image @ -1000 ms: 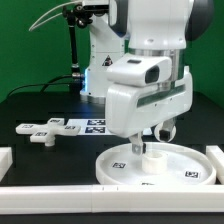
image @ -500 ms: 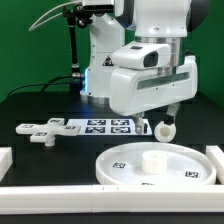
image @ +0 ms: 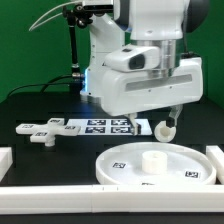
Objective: Assemble round table
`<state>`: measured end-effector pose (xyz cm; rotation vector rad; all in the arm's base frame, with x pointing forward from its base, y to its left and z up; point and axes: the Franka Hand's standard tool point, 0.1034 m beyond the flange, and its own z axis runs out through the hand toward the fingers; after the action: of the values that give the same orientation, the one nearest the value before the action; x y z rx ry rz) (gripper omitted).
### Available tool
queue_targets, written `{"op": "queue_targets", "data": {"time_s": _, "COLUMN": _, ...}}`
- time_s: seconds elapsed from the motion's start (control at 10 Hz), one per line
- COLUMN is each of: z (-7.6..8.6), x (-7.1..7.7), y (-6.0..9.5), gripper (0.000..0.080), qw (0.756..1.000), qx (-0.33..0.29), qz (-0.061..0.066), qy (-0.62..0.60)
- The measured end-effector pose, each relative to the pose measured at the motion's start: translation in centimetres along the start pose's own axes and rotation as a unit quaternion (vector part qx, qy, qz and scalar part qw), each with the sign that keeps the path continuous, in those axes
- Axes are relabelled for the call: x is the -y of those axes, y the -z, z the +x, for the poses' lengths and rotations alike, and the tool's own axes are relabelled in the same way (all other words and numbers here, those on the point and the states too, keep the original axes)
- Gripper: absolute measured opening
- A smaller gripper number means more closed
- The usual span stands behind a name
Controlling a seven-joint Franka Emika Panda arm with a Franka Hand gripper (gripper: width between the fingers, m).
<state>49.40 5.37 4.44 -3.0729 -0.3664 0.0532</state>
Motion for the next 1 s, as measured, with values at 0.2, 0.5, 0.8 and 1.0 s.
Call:
{"op": "queue_targets", "data": {"time_s": 0.2, "z": -0.5, "x": 0.8, "y": -0.2, "gripper": 0.0649, "qw": 0.99, "qx": 0.016, "qz": 0.015, "qy": -0.142}}
{"op": "queue_targets", "data": {"time_s": 0.5, "z": -0.5, "x": 1.3, "y": -0.2, "gripper": 0.0649, "qw": 0.973, "qx": 0.019, "qz": 0.019, "qy": -0.23}}
{"op": "queue_targets", "data": {"time_s": 0.8, "z": -0.8, "x": 2.3, "y": -0.6, "gripper": 0.0649, "qw": 0.948, "qx": 0.02, "qz": 0.023, "qy": -0.317}}
{"op": "queue_targets", "data": {"time_s": 1.0, "z": -1.9, "x": 3.5, "y": -1.5, "gripper": 0.0649, "qw": 0.952, "qx": 0.023, "qz": 0.022, "qy": -0.304}}
